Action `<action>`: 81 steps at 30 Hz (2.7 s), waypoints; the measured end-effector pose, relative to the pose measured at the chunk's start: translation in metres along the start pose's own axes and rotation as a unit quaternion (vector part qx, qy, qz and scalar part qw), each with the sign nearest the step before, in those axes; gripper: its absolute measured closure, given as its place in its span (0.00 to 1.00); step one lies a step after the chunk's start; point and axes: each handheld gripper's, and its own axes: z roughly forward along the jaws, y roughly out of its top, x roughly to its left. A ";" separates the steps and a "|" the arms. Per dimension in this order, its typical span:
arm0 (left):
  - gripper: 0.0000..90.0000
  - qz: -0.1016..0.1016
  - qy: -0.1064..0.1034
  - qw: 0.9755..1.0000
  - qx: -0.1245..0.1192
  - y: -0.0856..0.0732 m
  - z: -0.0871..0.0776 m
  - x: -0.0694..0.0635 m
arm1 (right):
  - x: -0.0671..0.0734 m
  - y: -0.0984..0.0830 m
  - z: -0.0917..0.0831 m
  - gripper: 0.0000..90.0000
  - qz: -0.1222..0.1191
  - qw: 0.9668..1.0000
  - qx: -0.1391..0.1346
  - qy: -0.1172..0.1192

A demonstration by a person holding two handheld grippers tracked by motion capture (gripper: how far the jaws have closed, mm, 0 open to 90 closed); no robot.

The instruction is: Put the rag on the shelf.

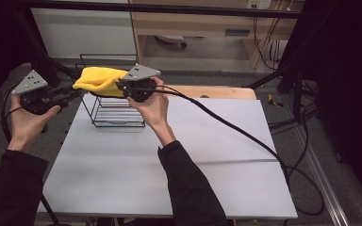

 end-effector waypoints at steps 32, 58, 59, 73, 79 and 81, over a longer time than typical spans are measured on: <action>1.00 -0.096 -0.007 0.995 0.040 0.004 0.018 -0.008 | 0.005 -0.006 -0.001 0.90 -0.027 0.999 0.028 -0.002; 1.00 -0.087 -0.003 0.995 0.054 -0.014 0.052 -0.009 | -0.005 -0.036 0.021 0.97 0.048 0.997 0.061 -0.002; 1.00 -0.089 -0.004 0.995 0.054 -0.014 0.052 -0.009 | -0.006 -0.037 0.021 0.97 0.052 0.997 0.059 0.000; 0.75 -0.080 -0.023 0.994 0.075 -0.019 0.036 -0.024 | -0.008 -0.031 -0.022 0.60 0.072 0.995 0.069 0.023; 0.57 -0.084 -0.035 0.993 0.080 -0.028 0.035 -0.034 | -0.017 -0.039 -0.049 0.44 0.084 0.991 0.100 0.013; 0.51 -0.088 -0.041 0.992 0.084 -0.032 0.036 -0.038 | -0.021 -0.045 -0.060 0.38 0.086 0.991 0.102 0.009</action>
